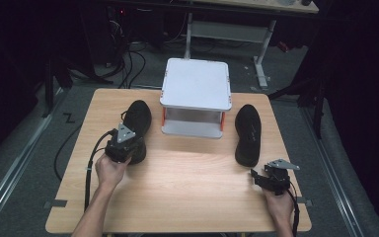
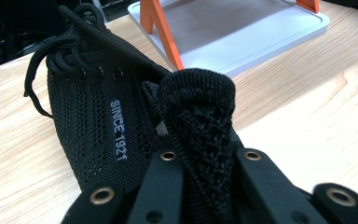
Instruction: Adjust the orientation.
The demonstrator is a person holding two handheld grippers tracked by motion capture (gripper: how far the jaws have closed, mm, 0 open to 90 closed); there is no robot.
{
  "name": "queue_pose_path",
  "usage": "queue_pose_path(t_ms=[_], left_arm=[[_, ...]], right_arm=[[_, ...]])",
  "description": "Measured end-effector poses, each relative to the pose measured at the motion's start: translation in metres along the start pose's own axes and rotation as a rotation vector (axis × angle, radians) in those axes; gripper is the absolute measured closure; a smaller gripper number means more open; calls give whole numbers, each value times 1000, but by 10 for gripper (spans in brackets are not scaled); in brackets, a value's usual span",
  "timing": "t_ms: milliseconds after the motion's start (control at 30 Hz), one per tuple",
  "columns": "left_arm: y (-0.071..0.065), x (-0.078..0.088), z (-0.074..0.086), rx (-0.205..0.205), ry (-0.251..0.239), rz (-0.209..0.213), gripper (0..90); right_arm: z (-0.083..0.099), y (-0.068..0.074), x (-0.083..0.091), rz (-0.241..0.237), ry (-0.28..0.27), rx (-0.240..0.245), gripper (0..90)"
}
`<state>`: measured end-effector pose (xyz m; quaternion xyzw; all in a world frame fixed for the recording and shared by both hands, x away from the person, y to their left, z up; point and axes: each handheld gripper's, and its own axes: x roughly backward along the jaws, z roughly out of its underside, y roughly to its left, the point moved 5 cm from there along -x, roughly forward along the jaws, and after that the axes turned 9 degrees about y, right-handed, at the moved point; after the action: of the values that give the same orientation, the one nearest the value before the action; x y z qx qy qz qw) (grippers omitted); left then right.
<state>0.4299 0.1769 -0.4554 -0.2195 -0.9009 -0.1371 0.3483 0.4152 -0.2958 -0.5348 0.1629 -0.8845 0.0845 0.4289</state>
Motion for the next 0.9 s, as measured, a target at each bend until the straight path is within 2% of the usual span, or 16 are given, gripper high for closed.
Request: queue_pose_path(t_ms=[200, 300, 400, 567, 600, 667, 700, 800, 833, 867, 900], left_arm=[[-3, 11, 6, -7, -13, 4, 857], [-11, 22, 11, -22, -26, 16, 857], [-15, 25, 13, -31, -30, 19, 857], [-24, 35, 18, -36, -42, 32, 857], [-26, 37, 19, -41, -42, 33, 857], [-30, 41, 21, -47, -47, 35, 857], [-34, 45, 24, -52, -54, 40, 857], [-39, 48, 25, -59, -59, 48, 857], [-44, 52, 27, -68, -66, 57, 857], [-44, 52, 27, -68, -66, 57, 857], [-50, 53, 28, -82, -69, 66, 857]], right_arm=[[0, 0, 0, 1, 0, 1, 381], [0, 0, 0, -4, -2, 4, 385], [0, 1, 0, -5, -3, 6, 411], [0, -1, 1, -2, -12, -8, 503], [0, -1, 1, -2, -15, -7, 544], [0, -1, 1, 1, -15, -6, 555], [1, -2, 2, 3, -18, -3, 617], [1, -1, 2, 4, -18, -2, 661], [1, -1, 3, 1, -19, 9, 721], [2, -1, 3, 5, -21, 9, 763], [3, -1, 4, 13, -19, -2, 797]])
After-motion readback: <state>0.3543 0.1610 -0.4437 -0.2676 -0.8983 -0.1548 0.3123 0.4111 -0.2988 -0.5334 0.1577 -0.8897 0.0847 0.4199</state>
